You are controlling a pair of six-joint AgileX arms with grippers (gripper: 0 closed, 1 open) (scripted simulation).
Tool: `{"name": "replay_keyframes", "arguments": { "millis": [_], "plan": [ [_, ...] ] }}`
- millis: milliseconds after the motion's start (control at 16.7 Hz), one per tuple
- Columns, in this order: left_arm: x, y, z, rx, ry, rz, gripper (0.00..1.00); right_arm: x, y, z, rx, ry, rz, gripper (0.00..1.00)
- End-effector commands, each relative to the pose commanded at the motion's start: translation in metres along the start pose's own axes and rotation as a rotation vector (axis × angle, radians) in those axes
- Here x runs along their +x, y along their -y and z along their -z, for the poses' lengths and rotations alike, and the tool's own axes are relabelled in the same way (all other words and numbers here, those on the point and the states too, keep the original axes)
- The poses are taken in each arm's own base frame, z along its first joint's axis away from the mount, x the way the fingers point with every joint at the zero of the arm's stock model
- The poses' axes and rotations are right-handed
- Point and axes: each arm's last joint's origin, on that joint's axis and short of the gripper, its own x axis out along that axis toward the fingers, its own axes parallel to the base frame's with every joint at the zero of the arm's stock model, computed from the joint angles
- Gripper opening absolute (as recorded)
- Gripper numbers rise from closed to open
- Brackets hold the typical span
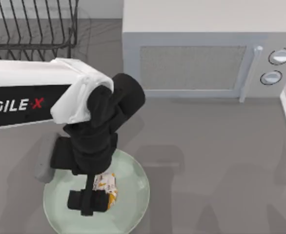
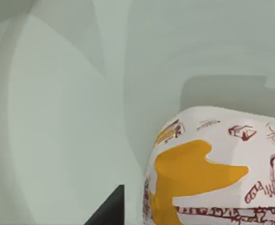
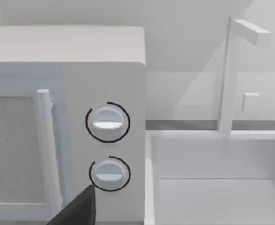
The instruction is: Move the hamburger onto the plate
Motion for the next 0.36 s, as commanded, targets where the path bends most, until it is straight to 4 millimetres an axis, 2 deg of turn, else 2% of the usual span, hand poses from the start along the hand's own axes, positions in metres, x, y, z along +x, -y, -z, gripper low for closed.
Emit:
{"name": "replay_keyframes", "arguments": {
  "millis": [360],
  "plan": [
    [0.0000, 0.0000, 0.0000, 0.000, 0.000, 0.000, 1.00, 0.0000, 0.0000, 0.0000, 0.000, 0.000, 0.000, 1.00]
  ]
}}
